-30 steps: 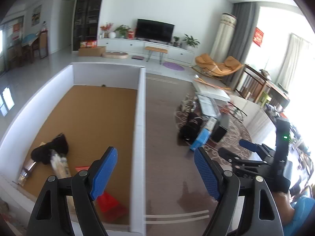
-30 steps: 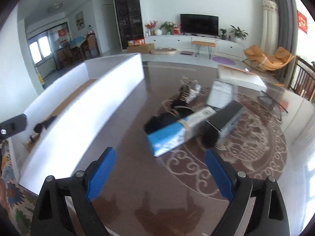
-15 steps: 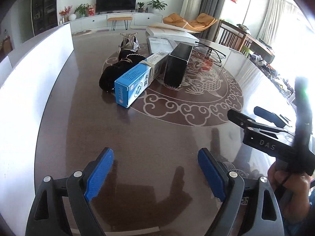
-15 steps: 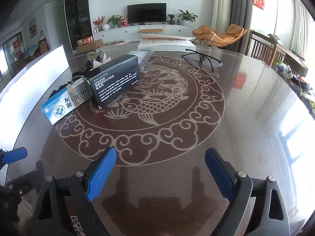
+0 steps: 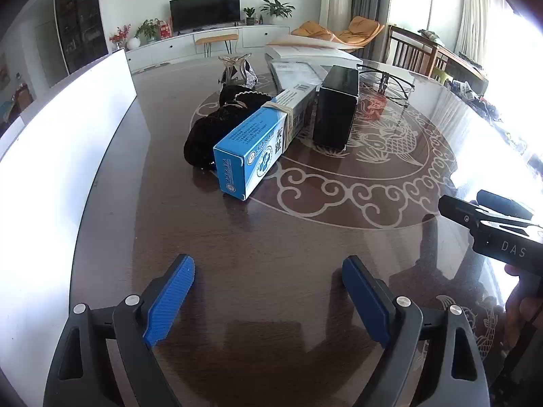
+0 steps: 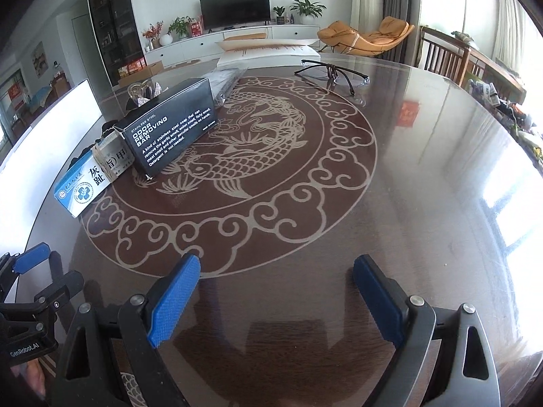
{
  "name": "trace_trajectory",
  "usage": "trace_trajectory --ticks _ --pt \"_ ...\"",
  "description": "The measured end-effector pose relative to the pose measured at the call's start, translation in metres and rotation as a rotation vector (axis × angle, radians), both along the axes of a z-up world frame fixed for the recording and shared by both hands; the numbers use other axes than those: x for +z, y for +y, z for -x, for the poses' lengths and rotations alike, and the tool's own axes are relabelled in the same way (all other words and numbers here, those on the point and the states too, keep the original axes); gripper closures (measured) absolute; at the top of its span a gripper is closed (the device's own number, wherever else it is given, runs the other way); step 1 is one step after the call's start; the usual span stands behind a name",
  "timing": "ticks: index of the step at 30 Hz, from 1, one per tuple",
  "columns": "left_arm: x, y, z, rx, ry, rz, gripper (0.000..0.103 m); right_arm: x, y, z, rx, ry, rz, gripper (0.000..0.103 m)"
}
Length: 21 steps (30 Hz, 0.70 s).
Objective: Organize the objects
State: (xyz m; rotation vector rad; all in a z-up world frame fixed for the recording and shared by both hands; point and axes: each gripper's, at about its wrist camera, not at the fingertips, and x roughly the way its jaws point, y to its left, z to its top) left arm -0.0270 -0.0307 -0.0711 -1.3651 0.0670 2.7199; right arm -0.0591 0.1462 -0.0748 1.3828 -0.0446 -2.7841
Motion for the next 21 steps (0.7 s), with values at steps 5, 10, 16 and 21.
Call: trace_trajectory --ticks 5,10,16,21 --pt "-0.003 0.004 0.004 -0.037 -0.018 -0.001 0.0 -0.002 -0.003 0.001 0.005 -0.007 -0.013 0.008" --pt "-0.003 0.005 0.005 -0.039 -0.02 0.006 0.0 -0.004 -0.006 0.003 0.013 -0.016 -0.03 0.006" --pt "-0.003 0.005 0.005 -0.039 -0.019 0.006 0.0 -0.006 -0.01 0.004 0.025 -0.025 -0.042 0.002" --pt "-0.003 0.005 0.005 -0.039 -0.019 0.006 0.0 -0.007 -0.011 0.004 0.031 -0.028 -0.043 0.0"
